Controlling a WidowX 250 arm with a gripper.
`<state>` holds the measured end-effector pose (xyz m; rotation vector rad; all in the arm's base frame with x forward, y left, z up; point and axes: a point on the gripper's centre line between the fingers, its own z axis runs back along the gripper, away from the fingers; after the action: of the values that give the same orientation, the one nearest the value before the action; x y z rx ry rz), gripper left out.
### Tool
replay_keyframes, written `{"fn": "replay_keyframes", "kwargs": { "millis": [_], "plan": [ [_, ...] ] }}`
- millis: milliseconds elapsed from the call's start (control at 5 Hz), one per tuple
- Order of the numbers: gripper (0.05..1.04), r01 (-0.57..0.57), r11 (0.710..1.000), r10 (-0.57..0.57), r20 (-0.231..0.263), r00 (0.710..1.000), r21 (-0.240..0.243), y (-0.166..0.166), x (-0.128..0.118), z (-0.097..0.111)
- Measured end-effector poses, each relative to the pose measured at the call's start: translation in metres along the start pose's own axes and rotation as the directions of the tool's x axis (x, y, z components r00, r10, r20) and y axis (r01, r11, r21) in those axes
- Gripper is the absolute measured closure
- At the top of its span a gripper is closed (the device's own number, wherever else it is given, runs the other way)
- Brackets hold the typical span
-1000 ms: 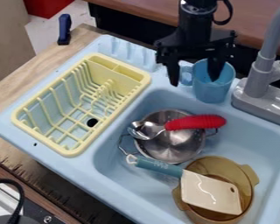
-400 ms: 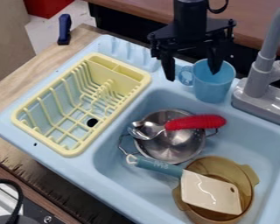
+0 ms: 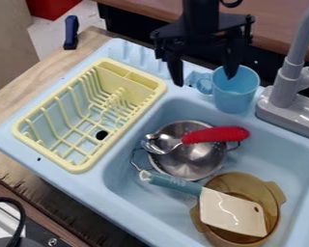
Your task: Moved thw blue cup to the upper part of the sink
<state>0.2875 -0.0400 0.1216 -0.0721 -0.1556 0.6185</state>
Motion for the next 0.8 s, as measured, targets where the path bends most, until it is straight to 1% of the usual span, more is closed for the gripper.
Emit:
{"fn": "replay_keyframes", "kwargs": {
  "millis": [200, 400, 600, 800],
  "plan": [
    [0.087, 0.103, 0.995, -0.103, -0.029, 0.994, -0.002, 0.000, -0.022, -0.002],
    [0.087, 0.172, 0.985, -0.171, -0.030, 0.985, 0.008, -0.002, -0.033, 0.000],
    [0.087, 0.232, 0.969, -0.237, 0.054, 0.970, 0.078, 0.008, -0.032, 0.006],
    [0.087, 0.252, 0.960, -0.266, 0.115, 0.957, 0.125, 0.026, -0.022, 0.009]
  ]
}}
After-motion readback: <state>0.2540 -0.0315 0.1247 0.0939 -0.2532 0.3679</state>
